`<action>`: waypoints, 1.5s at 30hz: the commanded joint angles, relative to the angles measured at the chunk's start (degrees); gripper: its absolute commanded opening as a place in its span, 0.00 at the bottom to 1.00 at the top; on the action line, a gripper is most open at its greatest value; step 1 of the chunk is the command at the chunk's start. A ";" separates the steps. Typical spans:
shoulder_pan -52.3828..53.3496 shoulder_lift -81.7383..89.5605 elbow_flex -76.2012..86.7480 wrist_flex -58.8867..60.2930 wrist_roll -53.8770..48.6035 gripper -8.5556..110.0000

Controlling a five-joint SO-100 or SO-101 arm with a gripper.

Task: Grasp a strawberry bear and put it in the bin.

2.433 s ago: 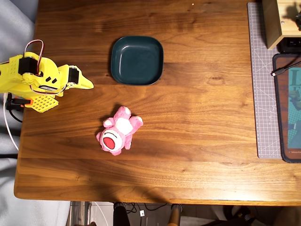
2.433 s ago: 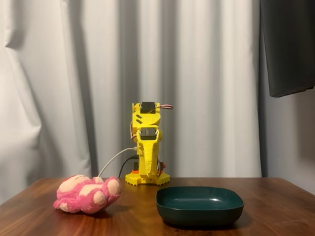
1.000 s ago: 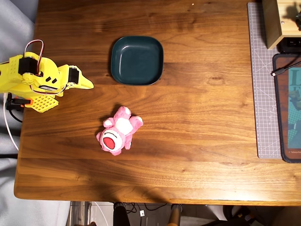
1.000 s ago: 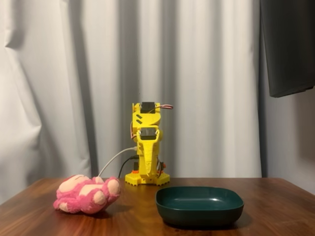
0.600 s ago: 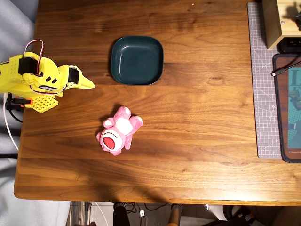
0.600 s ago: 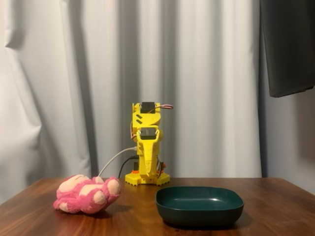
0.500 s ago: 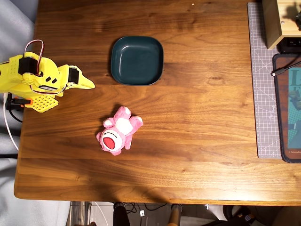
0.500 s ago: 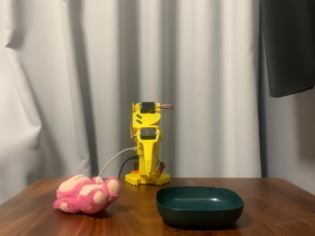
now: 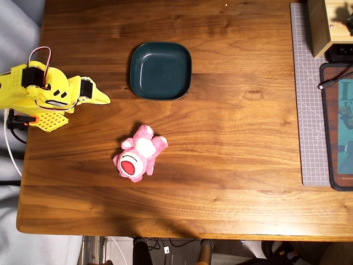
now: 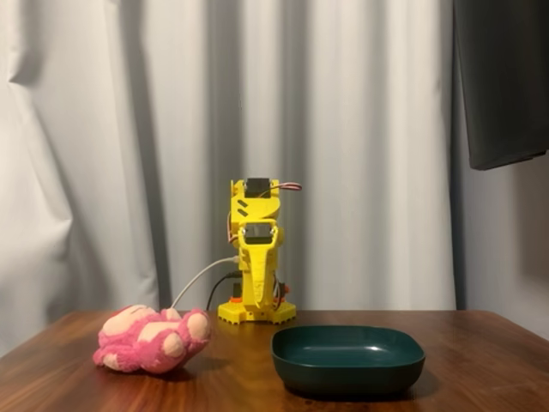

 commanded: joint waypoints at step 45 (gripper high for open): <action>-23.99 -72.07 -53.44 7.65 -5.98 0.52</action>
